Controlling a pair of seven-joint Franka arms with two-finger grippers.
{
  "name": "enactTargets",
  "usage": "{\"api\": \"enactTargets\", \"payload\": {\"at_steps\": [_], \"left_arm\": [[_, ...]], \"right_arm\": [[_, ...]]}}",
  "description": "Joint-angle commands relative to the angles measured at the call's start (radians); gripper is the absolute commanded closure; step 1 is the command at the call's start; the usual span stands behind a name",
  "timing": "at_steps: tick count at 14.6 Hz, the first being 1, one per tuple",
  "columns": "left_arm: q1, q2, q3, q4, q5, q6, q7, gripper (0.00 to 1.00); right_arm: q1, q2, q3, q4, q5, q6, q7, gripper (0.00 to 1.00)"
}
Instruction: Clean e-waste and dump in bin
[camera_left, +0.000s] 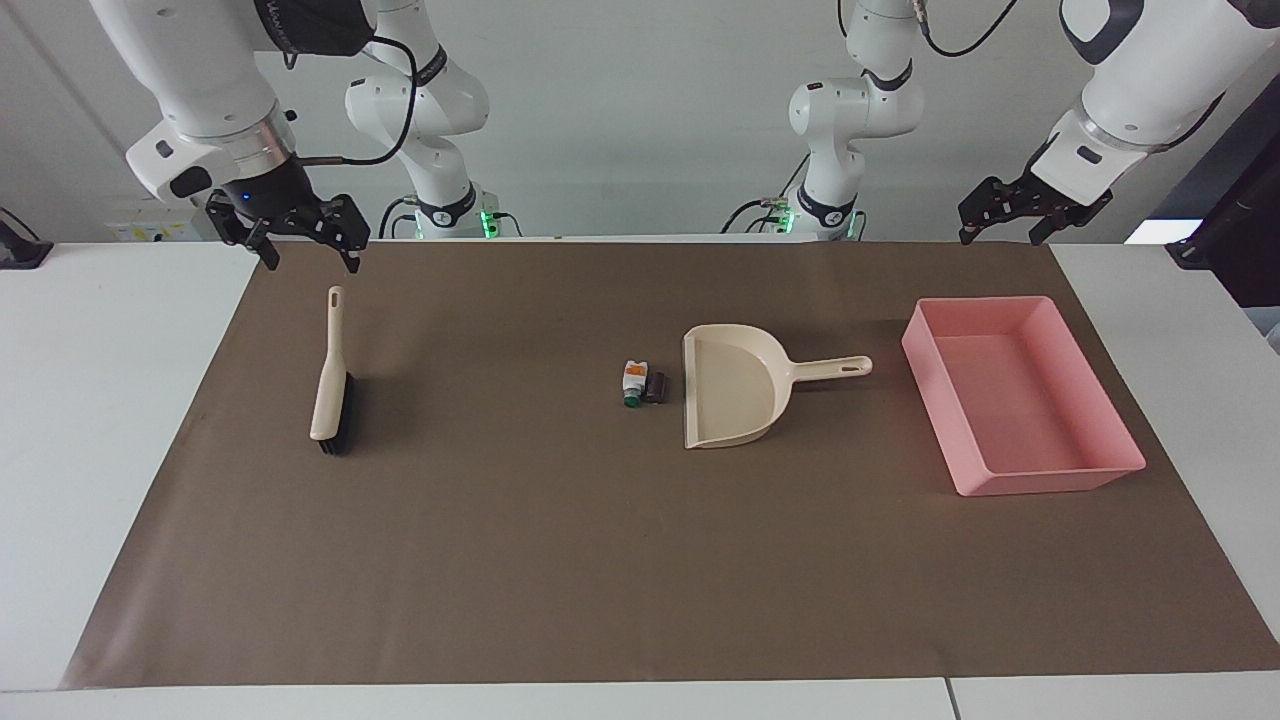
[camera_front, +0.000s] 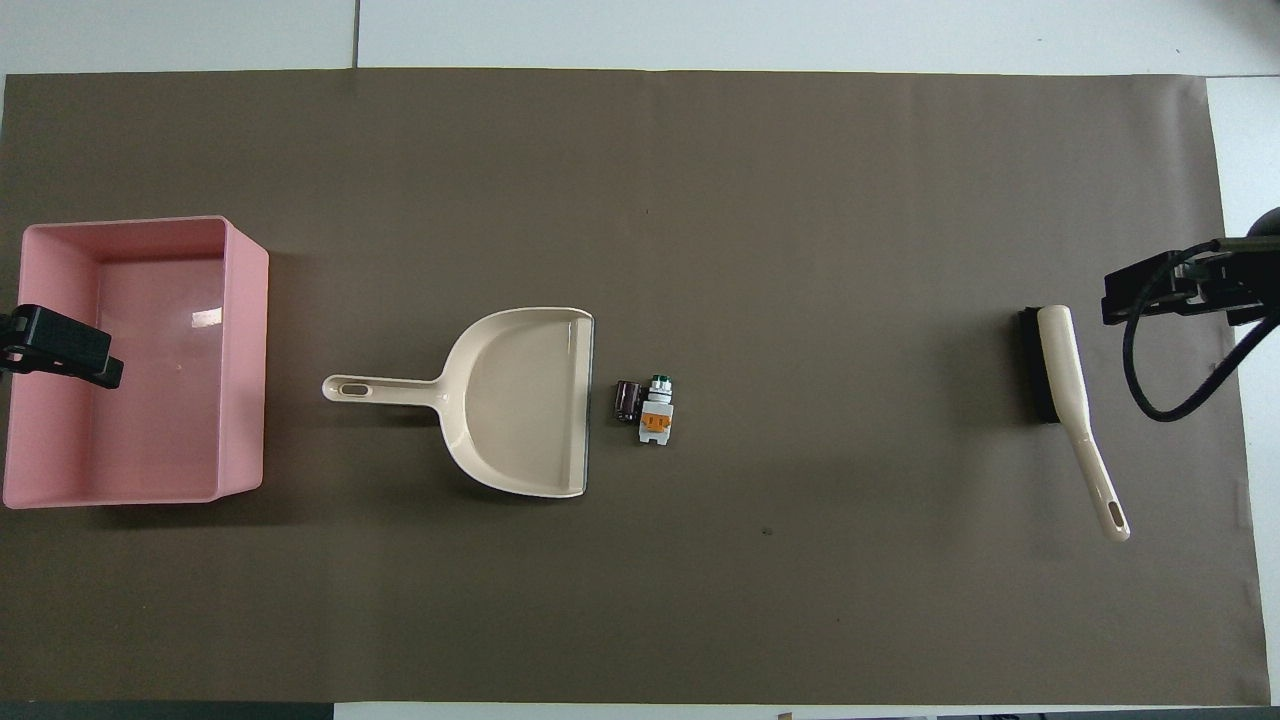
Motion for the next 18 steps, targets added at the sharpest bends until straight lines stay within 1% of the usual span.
{"api": "enactTargets", "payload": {"at_steps": [1,2,4,5,10,13,18], "left_arm": [[0.031,-0.010,-0.010,-0.004,0.018,0.021,0.004,0.01],[0.034,-0.013,-0.010,-0.009,0.018,0.035,0.002,0.01],[0.034,-0.052,-0.010,-0.053,0.018,0.055,0.001,0.01],[0.034,-0.056,-0.010,-0.058,0.018,0.064,-0.004,0.01],[0.029,-0.050,-0.010,-0.050,0.018,0.073,-0.008,0.01],[0.017,-0.046,-0.012,-0.055,0.064,0.168,-0.007,0.01],[0.017,-0.046,-0.015,-0.053,0.064,0.161,-0.007,0.01]], "right_arm": [[-0.001,-0.016,0.001,-0.014,0.014,0.012,0.008,0.00],[-0.001,-0.016,0.001,-0.014,0.014,0.012,0.008,0.00],[-0.001,-0.016,0.001,-0.014,0.014,0.012,0.008,0.00],[-0.001,-0.016,0.001,-0.014,0.014,0.012,0.008,0.00],[-0.001,-0.016,0.001,-0.014,0.016,0.012,0.008,0.00],[-0.001,-0.016,0.001,-0.014,0.016,0.012,0.008,0.00],[-0.014,-0.017,0.000,-0.017,0.016,0.009,0.004,0.00]]}}
